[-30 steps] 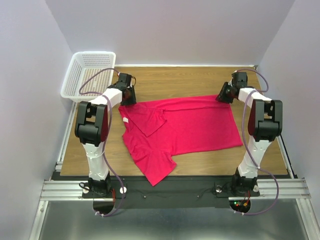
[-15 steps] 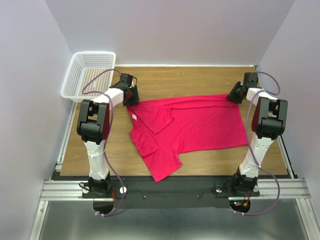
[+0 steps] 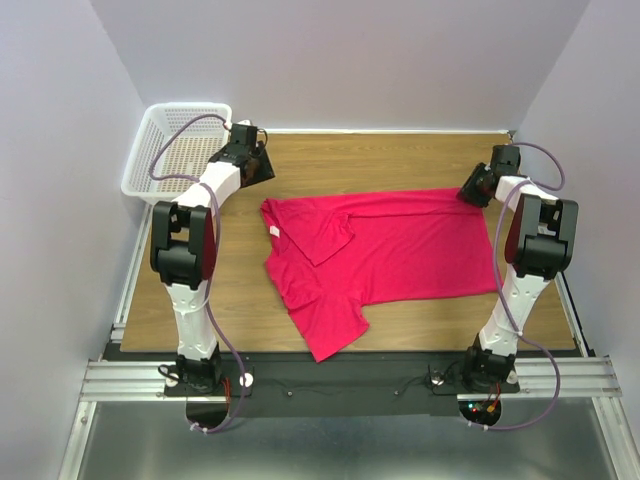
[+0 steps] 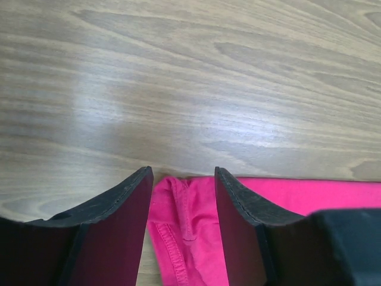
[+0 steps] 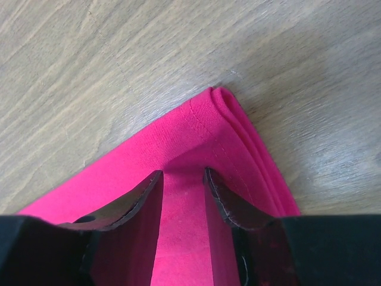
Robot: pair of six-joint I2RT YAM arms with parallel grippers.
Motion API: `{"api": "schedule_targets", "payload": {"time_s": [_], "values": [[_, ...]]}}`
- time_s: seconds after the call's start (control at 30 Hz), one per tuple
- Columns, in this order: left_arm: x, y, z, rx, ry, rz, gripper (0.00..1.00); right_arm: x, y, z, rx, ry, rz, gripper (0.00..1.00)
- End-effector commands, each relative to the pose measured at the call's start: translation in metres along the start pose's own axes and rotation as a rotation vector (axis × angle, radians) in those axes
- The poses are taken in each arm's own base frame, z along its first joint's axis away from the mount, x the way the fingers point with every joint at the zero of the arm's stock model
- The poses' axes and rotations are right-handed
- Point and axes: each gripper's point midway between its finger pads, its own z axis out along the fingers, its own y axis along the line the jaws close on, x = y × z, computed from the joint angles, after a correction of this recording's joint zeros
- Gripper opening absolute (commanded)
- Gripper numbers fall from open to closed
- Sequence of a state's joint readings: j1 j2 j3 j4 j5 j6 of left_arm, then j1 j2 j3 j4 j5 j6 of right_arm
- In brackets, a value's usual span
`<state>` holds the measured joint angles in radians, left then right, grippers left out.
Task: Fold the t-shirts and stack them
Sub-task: Fold the tshirt
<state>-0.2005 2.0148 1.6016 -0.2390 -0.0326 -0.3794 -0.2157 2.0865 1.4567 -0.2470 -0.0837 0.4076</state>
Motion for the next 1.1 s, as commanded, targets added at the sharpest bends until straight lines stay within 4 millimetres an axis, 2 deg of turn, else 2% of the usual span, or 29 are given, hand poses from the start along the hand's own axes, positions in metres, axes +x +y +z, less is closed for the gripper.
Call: {"api": "schedule_targets", "payload": {"time_s": [0.0,0.1,0.3,0.57,0.63,0.7,0.77,0.8,0.87,0.9,1.0,1.07], "values": [[0.0,-0.001,0.003,-0.008,0.008,-0.035,0.5,0.014,-0.027,0.0,0.089,0.036,-0.029,0.41],[0.005,-0.003,0.007,-0.001,0.023,-0.041,0.45,0.018,-0.026,0.001,0.078,0.049,-0.025,0.41],[0.015,-0.007,0.015,-0.016,0.05,-0.028,0.44,0.022,-0.025,0.001,0.071,0.06,-0.02,0.41],[0.043,-0.001,0.029,-0.046,0.117,-0.015,0.44,0.02,-0.025,0.001,0.072,0.055,-0.022,0.41],[0.044,0.001,0.03,-0.05,0.118,-0.021,0.4,0.021,-0.025,0.002,0.074,0.058,-0.021,0.41],[0.044,0.0,0.032,-0.051,0.119,-0.019,0.28,0.02,-0.026,0.002,0.077,0.056,-0.018,0.41],[0.046,0.001,0.032,-0.055,0.12,-0.022,0.24,0.02,-0.027,0.002,0.085,0.053,-0.015,0.41],[0.046,0.001,0.033,-0.054,0.123,-0.022,0.17,0.02,-0.028,0.002,0.089,0.053,-0.014,0.41],[0.051,0.004,0.033,-0.062,0.132,-0.025,0.12,0.02,-0.03,0.003,0.099,0.05,-0.014,0.41],[0.052,0.005,0.032,-0.066,0.13,-0.028,0.06,0.02,-0.03,0.003,0.102,0.049,-0.014,0.41],[0.045,0.014,0.03,-0.091,0.099,-0.047,0.02,0.017,-0.033,0.005,0.115,0.041,-0.014,0.41],[0.036,0.027,0.029,-0.105,0.075,-0.073,0.02,0.016,-0.032,0.007,0.113,0.042,-0.013,0.41]]}}
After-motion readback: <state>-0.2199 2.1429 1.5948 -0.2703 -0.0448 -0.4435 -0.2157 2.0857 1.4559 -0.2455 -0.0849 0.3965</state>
